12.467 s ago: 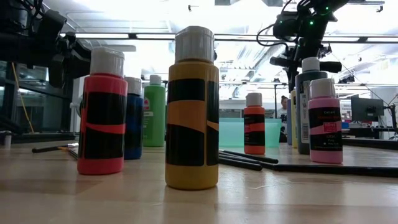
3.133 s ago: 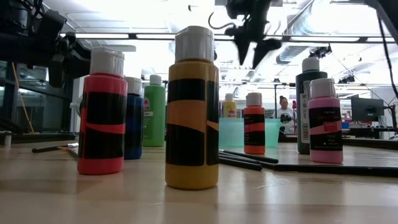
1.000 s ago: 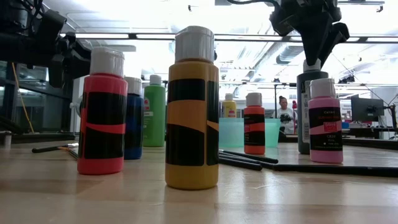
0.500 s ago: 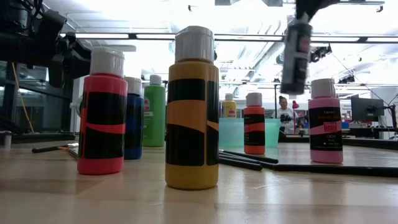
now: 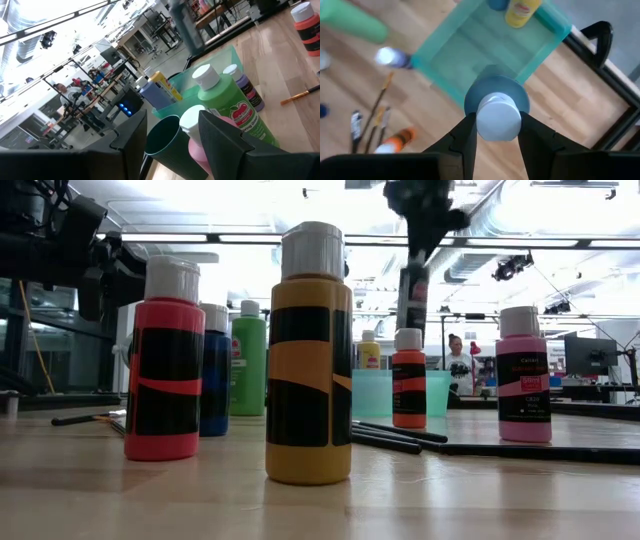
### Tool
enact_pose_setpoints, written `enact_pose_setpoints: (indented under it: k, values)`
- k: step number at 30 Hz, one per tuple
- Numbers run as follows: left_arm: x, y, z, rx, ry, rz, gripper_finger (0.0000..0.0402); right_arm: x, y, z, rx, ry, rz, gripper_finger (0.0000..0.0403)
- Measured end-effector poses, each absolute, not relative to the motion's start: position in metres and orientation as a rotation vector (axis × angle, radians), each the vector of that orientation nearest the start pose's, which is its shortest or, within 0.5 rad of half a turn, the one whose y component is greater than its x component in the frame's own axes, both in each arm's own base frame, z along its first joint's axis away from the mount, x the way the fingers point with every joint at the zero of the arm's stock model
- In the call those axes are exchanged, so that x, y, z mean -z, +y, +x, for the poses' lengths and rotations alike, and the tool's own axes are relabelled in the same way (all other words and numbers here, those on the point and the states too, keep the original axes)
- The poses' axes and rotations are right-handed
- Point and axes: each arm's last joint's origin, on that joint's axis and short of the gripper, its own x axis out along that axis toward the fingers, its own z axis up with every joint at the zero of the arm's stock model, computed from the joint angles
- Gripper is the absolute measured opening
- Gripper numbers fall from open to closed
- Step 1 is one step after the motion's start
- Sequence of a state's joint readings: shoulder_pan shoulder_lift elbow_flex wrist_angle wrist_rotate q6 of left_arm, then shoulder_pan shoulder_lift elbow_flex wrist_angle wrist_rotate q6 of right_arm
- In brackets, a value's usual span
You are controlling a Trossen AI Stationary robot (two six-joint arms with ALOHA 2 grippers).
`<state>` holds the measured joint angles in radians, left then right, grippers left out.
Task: Pick & Place Paint Supplies
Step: Put the blue big paint bottle into the green bin
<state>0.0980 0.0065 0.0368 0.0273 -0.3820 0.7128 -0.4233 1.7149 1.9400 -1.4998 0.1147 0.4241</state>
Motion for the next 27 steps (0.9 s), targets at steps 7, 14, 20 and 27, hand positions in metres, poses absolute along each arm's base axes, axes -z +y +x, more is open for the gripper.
enact_pose_setpoints:
  k: [7,14,20,27]
  values:
    - [-0.178,0.020,0.092,-0.479,0.116,0.690,0.0173,-0.352,-0.196,0.296,0.775,1.230,0.590,0.0112]
    - [-0.178,0.020,0.092,-0.479,0.116,0.690,0.0173,-0.326,-0.236,0.297,0.818,1.206,0.714,0.0112]
    - [-0.178,0.020,0.092,-0.480,0.115,0.690,0.0173,-0.311,-0.256,0.298,0.829,1.200,0.735,0.0112]
    - [-0.178,0.020,0.092,-0.479,0.116,0.690,0.0173,-0.298,-0.273,0.301,0.766,1.201,0.666,0.0112]
